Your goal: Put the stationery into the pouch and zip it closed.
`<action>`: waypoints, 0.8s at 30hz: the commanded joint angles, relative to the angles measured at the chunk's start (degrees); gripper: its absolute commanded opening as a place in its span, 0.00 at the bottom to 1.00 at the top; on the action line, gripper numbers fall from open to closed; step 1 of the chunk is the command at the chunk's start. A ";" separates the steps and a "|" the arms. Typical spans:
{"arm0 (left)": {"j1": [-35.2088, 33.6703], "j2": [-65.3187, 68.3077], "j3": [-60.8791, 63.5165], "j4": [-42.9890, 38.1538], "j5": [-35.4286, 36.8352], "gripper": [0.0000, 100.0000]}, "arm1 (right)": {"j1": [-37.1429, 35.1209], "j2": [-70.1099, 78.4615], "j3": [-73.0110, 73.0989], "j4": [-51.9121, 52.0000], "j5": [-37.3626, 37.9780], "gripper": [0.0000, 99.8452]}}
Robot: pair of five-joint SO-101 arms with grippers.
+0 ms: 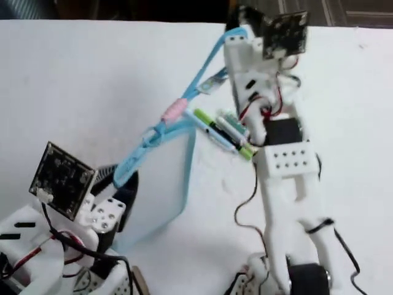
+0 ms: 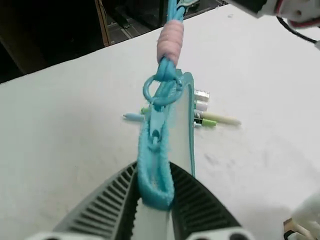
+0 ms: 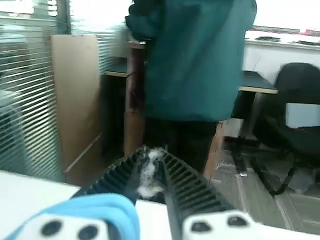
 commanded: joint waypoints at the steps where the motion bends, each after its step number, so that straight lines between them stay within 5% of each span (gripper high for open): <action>1: 0.31 -3.91 -0.35 0.70 -0.26 0.02 | 9.80 5.32 -6.68 -1.19 -0.53 0.02; 7: 0.13 -4.62 -0.35 0.70 -0.26 0.02 | 11.38 10.86 -13.54 4.00 -0.62 0.02; 16: 0.04 -4.35 0.09 0.44 -0.26 0.02 | -0.84 -1.19 -14.33 21.49 0.79 0.03; 24: -0.04 -4.26 0.18 0.44 -0.26 0.02 | -17.54 -15.25 -14.42 39.16 6.86 0.48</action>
